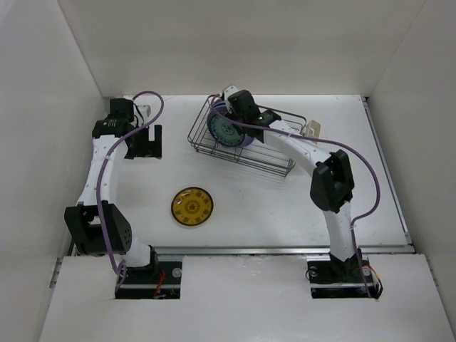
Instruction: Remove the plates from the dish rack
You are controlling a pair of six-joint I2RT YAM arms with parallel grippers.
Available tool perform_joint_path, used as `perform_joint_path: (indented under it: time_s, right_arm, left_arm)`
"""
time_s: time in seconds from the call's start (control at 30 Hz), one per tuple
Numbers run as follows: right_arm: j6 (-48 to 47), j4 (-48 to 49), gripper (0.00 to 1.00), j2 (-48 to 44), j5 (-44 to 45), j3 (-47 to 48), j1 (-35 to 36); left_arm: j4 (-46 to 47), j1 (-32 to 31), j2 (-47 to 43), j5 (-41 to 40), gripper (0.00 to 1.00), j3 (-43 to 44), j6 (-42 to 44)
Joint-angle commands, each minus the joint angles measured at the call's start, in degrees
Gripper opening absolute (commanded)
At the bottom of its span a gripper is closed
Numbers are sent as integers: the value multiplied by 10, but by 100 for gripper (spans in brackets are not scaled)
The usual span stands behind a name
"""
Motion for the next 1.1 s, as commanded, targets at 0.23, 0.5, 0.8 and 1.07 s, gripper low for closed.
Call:
perform_joint_path:
  time_s: [0.23,0.5,0.8,1.07]
  right_arm:
    - [-31,93,0,-180,94,-22,37]
    - [-10,-52,0,-190,-221,-62,64]
    - [38,-74,0,-63,-460,-94,104]
    - [45,-95,34,-3,-472,-76,116]
  left_arm:
    - [-3,2,-16,15,94,-6,7]
    - [-3,2,-27,8,95,-6,7]
    - [3,2,-32,-3,95,-6,7]
    - [3,2,-43,-8,96,-11,7]
